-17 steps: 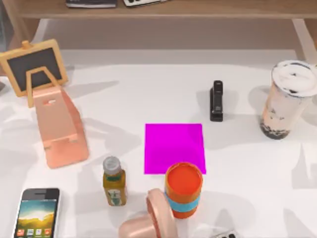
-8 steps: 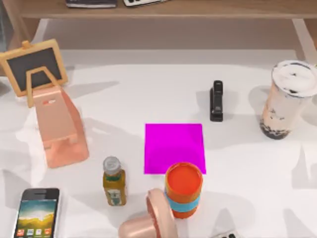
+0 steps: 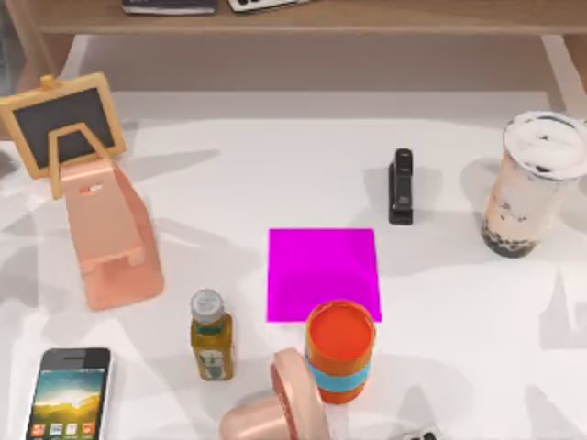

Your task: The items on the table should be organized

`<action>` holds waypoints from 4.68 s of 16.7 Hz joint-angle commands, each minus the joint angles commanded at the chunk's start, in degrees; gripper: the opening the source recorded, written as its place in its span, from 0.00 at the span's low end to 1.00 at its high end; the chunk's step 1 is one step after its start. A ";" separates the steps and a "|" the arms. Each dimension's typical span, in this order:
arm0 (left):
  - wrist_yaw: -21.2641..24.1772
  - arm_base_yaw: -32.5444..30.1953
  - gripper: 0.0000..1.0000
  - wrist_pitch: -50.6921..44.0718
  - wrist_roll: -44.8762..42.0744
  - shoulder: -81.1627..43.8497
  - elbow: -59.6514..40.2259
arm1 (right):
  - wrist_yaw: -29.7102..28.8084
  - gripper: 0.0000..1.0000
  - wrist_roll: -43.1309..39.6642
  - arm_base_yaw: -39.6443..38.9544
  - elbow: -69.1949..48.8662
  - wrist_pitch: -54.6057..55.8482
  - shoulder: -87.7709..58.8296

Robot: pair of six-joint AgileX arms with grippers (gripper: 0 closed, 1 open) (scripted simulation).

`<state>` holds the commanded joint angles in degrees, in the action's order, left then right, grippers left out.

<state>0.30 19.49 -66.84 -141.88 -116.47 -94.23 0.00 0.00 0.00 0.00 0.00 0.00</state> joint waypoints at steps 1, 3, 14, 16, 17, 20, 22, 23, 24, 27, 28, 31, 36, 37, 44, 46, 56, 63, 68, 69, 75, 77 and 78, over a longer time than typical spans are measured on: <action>0.06 0.15 1.00 -0.46 -0.95 -0.80 -0.61 | 0.00 1.00 0.00 0.00 0.00 0.00 0.00; 0.08 0.21 1.00 -0.65 -1.33 -1.12 -0.86 | 0.00 1.00 0.00 0.00 0.00 0.00 0.00; 0.15 0.03 1.00 13.32 -1.28 -5.60 8.36 | 0.00 1.00 0.00 0.00 0.00 0.00 0.00; 0.16 0.11 1.00 16.56 -1.42 -6.87 10.59 | 0.00 1.00 0.00 0.00 0.00 0.00 0.00; 0.14 0.22 1.00 17.26 -1.46 -7.20 10.99 | 0.00 1.00 0.00 0.00 0.00 0.00 0.00; 0.13 0.25 1.00 17.39 -1.46 -7.26 11.05 | 0.00 1.00 0.00 0.00 0.00 0.00 0.00; 0.13 0.25 0.92 17.39 -1.46 -7.26 11.05 | 0.00 1.00 0.00 0.00 0.00 0.00 0.00; 0.13 0.25 0.85 17.39 -1.46 -7.26 11.05 | 0.00 1.00 0.00 0.00 0.00 0.00 0.00; 0.13 0.25 0.77 17.39 -1.46 -7.26 11.05 | 0.00 1.00 0.00 0.00 0.00 0.00 0.00; 0.13 0.25 0.55 17.39 -1.46 -7.26 11.05 | 0.00 1.00 0.00 0.00 0.00 0.00 0.00; 0.13 0.25 0.47 17.39 -1.46 -7.26 11.05 | 0.00 1.00 0.00 0.00 0.00 0.00 0.00; 0.13 0.25 0.25 17.39 -1.46 -7.26 11.05 | 0.00 1.00 0.00 0.00 0.00 0.00 0.00; 0.13 0.25 0.00 17.39 -1.46 -7.26 11.05 | 0.00 1.00 0.00 0.00 0.00 0.00 0.00; 0.13 0.25 0.00 17.39 -1.46 -7.26 11.05 | 0.00 1.00 0.00 0.00 0.00 0.00 0.00; -0.52 0.22 0.00 16.63 -0.99 -6.11 10.95 | 0.00 1.00 0.00 0.00 0.00 0.00 0.00; -0.74 0.34 0.00 14.69 -0.94 -5.63 9.51 | 0.00 1.00 0.00 0.00 0.00 0.00 0.00; -0.74 0.27 0.00 -0.89 -0.83 -1.20 -1.21 | 0.00 1.00 0.00 0.00 0.00 0.00 0.00; -0.54 0.05 0.00 -3.47 -0.95 -0.41 -3.19 | 0.00 1.00 0.00 0.00 0.00 0.00 0.00; -1.05 -3.26 0.00 -2.52 7.45 0.77 -6.03 | 0.00 1.00 0.00 0.00 0.00 0.00 0.00; -1.20 -4.62 0.00 -2.20 10.87 1.13 -7.04 | 0.00 1.00 0.00 0.00 0.00 0.00 0.00; -1.62 -16.52 0.00 -0.65 41.91 1.95 -14.04 | 0.00 1.00 0.00 0.00 0.00 0.00 0.00; -1.48 -21.24 0.00 -0.48 54.84 1.36 -16.22 | 0.00 1.00 0.00 0.00 0.00 0.00 0.00; -1.35 -23.63 0.00 -0.50 61.66 0.80 -17.14 | 0.00 1.00 0.00 0.00 0.00 0.00 0.00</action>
<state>-1.05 -4.15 -67.33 -80.22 -115.67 -111.37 0.00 0.00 0.00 0.00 0.00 0.00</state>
